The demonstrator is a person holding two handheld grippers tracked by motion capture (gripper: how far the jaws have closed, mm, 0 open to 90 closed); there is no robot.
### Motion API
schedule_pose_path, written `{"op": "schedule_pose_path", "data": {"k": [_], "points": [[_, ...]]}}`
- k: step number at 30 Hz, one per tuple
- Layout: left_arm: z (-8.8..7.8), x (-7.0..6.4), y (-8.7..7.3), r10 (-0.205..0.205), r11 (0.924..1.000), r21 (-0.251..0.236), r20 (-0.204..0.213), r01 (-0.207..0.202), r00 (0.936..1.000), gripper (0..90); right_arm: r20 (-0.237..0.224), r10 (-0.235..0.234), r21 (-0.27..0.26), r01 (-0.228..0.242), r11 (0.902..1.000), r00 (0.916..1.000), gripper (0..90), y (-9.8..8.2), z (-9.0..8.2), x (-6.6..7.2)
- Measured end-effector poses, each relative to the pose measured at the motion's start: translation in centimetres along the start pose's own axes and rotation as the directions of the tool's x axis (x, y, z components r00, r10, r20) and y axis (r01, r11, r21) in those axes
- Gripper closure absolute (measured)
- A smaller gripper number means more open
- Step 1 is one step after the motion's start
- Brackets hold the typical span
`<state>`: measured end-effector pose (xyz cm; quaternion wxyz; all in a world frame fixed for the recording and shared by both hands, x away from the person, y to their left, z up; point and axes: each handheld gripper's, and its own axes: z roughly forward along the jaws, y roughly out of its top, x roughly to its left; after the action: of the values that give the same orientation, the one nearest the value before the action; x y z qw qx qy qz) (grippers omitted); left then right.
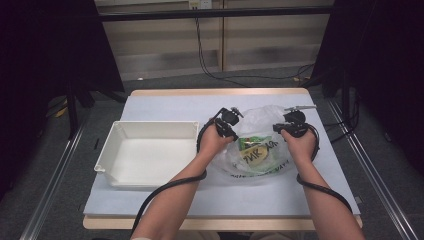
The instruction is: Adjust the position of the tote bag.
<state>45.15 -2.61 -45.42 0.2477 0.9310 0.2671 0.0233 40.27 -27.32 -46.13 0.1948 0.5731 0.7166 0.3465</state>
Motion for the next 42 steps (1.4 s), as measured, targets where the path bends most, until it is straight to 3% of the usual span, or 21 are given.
{"op": "schedule_pose_path", "data": {"k": [1, 9, 15, 19, 23, 24, 27, 30, 33, 37, 38, 39, 42], "points": [[0.0, 0.0, 0.0, 0.000, 1.0000, 0.008, -0.002, 0.000, 1.0000, 85.7, 0.001, 0.025, 0.009, -0.025, 0.9996, 0.9997, 82.2, -0.2, 0.1, -0.1], [0.3, 0.2, -0.2, -0.014, 0.9994, 0.033, -0.046, 0.015, 0.9989, 85.8, 0.022, 0.024, 0.039, -0.025, 0.9989, 0.9995, 86.4, -1.0, 0.8, -1.1], [0.4, 0.6, -0.3, -0.056, 0.9979, 0.027, -0.084, 0.059, 0.9949, 88.4, 0.028, 0.010, 0.058, -0.012, 0.9982, 0.9996, 89.5, -1.5, 0.9, -1.5], [0.3, 1.1, -0.7, -0.105, 0.9944, 0.005, -0.114, 0.106, 0.9879, 89.0, 0.044, -0.015, 0.067, 0.012, 0.9977, 0.9989, 90.0, -2.0, 0.7, -1.9], [0.1, 1.3, -0.7, -0.116, 0.9930, 0.010, -0.120, 0.118, 0.9860, 89.1, 0.040, -0.011, 0.072, 0.008, 0.9974, 0.9991, 90.0, -2.2, 0.5, -2.2], [0.1, 1.3, -0.7, -0.138, 0.9904, -0.006, -0.121, 0.138, 0.9830, 89.1, 0.039, -0.012, 0.075, 0.009, 0.9972, 0.9991, 90.0, -2.2, 0.4, -2.3], [0.3, 1.3, -0.9, -0.145, 0.9894, -0.025, -0.120, 0.143, 0.9821, 89.0, 0.033, -0.016, 0.079, 0.013, 0.9968, 0.9993, 90.0, -2.4, 0.1, -2.4], [0.1, 1.5, -1.0, -0.138, 0.9904, -0.012, -0.111, 0.138, 0.9841, 88.1, 0.022, -0.013, 0.081, 0.012, 0.9966, 0.9997, 90.0, -2.7, -0.2, -2.3], [-0.3, 1.1, -0.7, -0.145, 0.9893, -0.037, -0.119, 0.141, 0.9823, 76.1, 0.015, -0.025, 0.077, 0.023, 0.9968, 0.9996, 90.0, -2.9, -0.5, -2.3], [-1.3, 0.8, -0.2, -0.148, 0.9861, -0.089, -0.088, 0.140, 0.9851, 60.7, 0.000, -0.033, 0.062, 0.033, 0.9975, 0.9995, 89.4, -2.8, -0.9, -2.1], [-1.5, 0.7, -0.1, -0.155, 0.9848, -0.093, -0.084, 0.147, 0.9844, 57.3, 0.000, -0.031, 0.067, 0.031, 0.9973, 0.9995, 89.4, -2.7, -1.1, -1.8], [-1.6, 0.6, 0.0, -0.178, 0.9787, -0.117, -0.082, 0.168, 0.9806, 53.4, 0.003, -0.042, 0.063, 0.042, 0.9972, 0.9991, 89.4, -2.6, -1.1, -1.8], [-2.3, 0.6, 0.3, -0.183, 0.9771, -0.123, -0.076, 0.173, 0.9801, 44.6, 0.000, -0.042, 0.064, 0.042, 0.9971, 0.9991, 89.4, -2.4, -1.5, -1.5]]}}
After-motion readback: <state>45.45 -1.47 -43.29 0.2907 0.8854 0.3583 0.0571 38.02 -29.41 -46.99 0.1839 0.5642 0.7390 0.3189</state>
